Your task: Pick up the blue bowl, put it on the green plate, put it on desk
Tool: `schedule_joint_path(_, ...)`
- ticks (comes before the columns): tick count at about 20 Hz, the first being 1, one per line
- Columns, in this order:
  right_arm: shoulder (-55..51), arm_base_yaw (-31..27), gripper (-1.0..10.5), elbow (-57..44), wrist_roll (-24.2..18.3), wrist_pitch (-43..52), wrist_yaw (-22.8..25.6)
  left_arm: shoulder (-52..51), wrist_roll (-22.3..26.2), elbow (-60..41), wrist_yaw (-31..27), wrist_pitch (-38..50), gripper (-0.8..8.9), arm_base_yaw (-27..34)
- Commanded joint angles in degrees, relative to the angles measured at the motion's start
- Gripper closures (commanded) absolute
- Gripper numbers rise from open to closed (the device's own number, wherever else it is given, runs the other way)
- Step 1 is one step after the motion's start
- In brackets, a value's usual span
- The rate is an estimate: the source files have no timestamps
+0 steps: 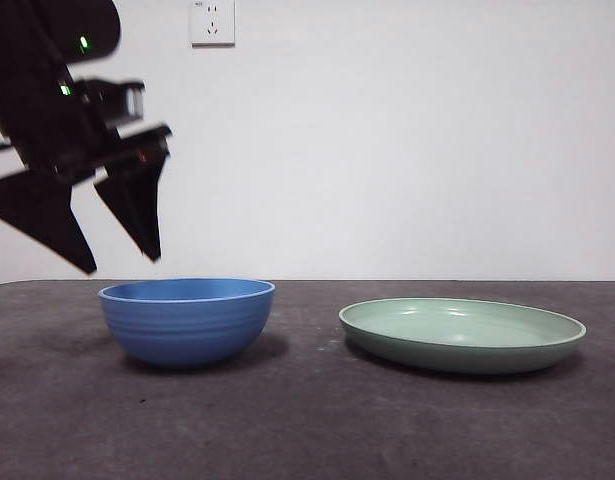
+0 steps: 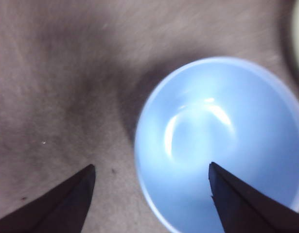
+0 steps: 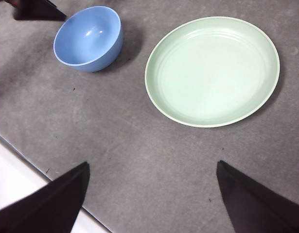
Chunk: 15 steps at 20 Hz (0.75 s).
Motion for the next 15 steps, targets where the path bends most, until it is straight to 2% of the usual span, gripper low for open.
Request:
schedule_joint_path(1, 0.3, 0.2, 5.3, 1.2, 0.6, 0.6, 0.3, 3.5, -0.1, 1.3, -0.3, 1.5, 4.39, -0.6)
schedule_joint_path(5, 0.3, 0.2, 5.3, 1.2, 0.6, 0.6, 0.3, 6.4, -0.2, 1.3, -0.4, 2.6, 4.66, -0.9)
schedule_joint_path(8, 0.3, 0.2, 5.3, 1.2, 0.6, 0.6, 0.3, 6.6, -0.3, 1.3, -0.4, 2.5, 6.23, -1.0)
schedule_joint_path(11, 0.3, 0.2, 5.3, 1.2, 0.6, 0.6, 0.3, 6.6, -0.9, 1.3, -0.4, 2.1, 6.79, -1.0)
schedule_joint_path(14, 0.3, 0.2, 5.3, 1.2, 0.6, 0.6, 0.2, 6.6, -1.7, 1.3, -0.4, 2.2, 8.04, -1.0)
schedule_joint_path(15, 0.3, 0.2, 5.3, 1.2, 0.6, 0.6, 0.2, 6.6, -1.7, 1.3, -0.4, 2.2, 8.04, -1.0)
